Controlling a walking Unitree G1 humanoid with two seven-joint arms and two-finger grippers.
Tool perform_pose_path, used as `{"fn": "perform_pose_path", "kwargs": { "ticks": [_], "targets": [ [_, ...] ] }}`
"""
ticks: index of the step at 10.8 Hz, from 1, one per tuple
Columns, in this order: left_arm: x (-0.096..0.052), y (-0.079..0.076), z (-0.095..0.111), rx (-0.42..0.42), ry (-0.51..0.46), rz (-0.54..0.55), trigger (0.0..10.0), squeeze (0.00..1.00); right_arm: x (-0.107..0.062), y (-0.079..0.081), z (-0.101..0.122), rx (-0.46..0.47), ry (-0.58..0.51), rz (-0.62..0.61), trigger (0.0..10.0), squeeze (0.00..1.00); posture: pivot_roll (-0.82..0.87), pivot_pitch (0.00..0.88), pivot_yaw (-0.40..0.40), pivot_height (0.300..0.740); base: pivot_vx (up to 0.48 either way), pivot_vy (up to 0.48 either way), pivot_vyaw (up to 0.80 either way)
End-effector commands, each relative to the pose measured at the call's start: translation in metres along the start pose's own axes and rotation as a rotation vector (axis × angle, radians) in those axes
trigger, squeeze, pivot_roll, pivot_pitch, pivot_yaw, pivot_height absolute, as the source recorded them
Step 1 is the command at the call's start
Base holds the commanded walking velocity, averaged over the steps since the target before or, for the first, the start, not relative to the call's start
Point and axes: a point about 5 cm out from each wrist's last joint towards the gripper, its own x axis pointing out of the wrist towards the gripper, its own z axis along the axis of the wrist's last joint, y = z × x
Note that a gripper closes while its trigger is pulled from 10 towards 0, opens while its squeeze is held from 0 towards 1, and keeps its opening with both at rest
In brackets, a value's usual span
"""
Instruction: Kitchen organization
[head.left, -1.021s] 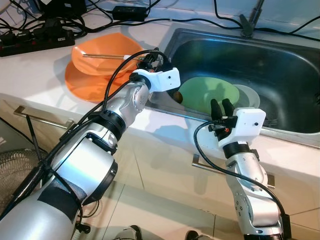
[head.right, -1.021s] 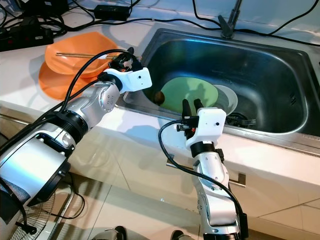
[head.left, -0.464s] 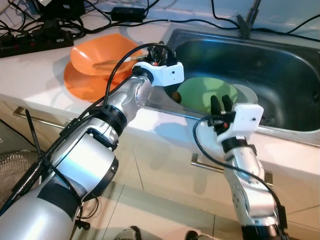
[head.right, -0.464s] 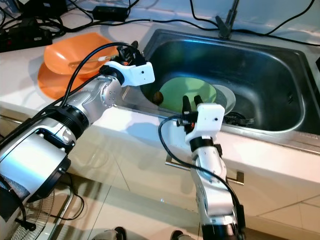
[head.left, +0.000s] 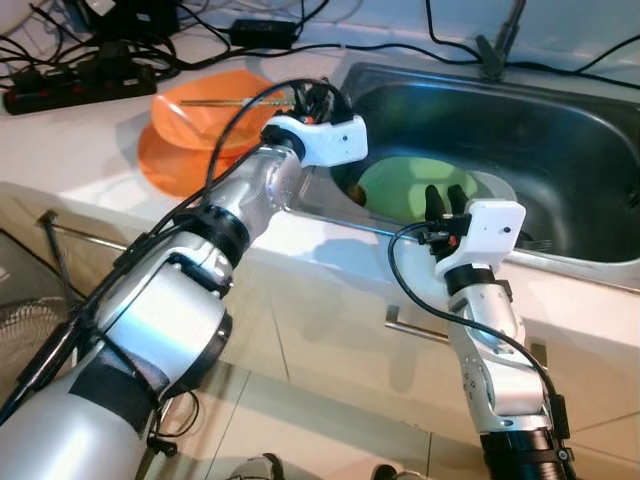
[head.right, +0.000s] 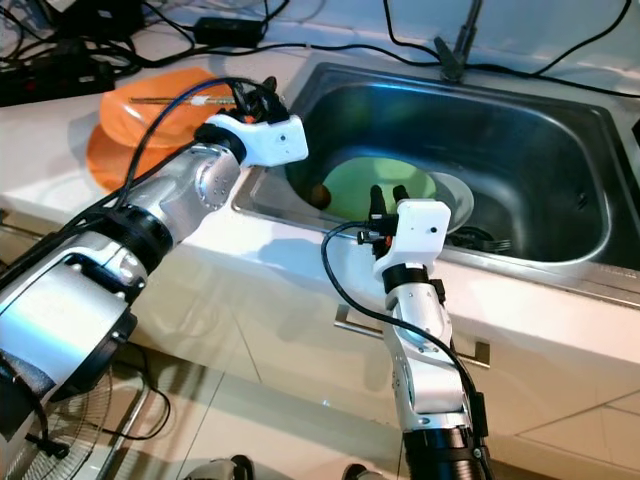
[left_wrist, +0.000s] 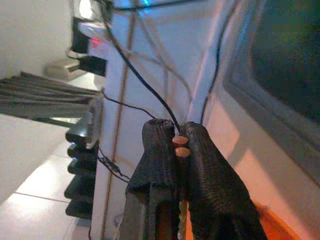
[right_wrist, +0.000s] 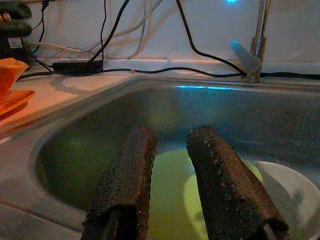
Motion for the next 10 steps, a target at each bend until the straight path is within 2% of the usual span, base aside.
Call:
{"fn": "perform_pose_path", "kwargs": {
  "ticks": [1,2,3,5,7,8,10],
  "targets": [
    [0.0,0.004,0.004,-0.017,-0.023,0.045,10.0,1.0,-0.004,0.0,-0.018,0.008,0.091,-0.002,10.0,0.0,0.1,0.096,0.028,0.74,0.0,0.0,0.0],
    [0.001,0.005,0.004,0.01,-0.025,0.05,10.0,1.0,-0.002,0.0,-0.018,0.008,0.087,0.0,10.0,0.0,0.11,0.093,0.026,0.74,0.0,0.0,0.0],
    [0.001,0.007,0.006,0.02,-0.044,0.058,10.0,0.0,-0.001,0.001,-0.018,0.01,0.085,-0.003,10.0,0.0,0.11,0.091,0.028,0.74,0.0,0.0,0.0],
    [0.002,0.019,0.018,-0.014,-0.123,0.132,10.0,0.0,0.001,0.001,-0.018,0.013,0.075,-0.004,10.0,0.0,0.11,0.084,0.03,0.74,0.0,0.0,0.0],
    [0.004,0.024,0.021,0.035,-0.14,0.14,10.0,0.0,0.006,0.0,-0.018,0.013,0.069,-0.01,10.0,0.0,0.12,0.081,0.032,0.74,0.0,0.0,0.0],
    [0.002,0.022,0.018,0.003,-0.123,0.127,10.0,0.0,0.006,0.0,-0.018,0.014,0.068,-0.01,10.0,0.0,0.12,0.081,0.031,0.74,0.0,0.0,0.0],
    [-0.006,0.004,0.013,-0.083,-0.106,0.08,10.0,0.0,0.005,0.002,-0.021,0.017,0.072,-0.007,10.0,0.0,0.12,0.084,0.028,0.74,0.0,0.0,0.0]
  ]
}}
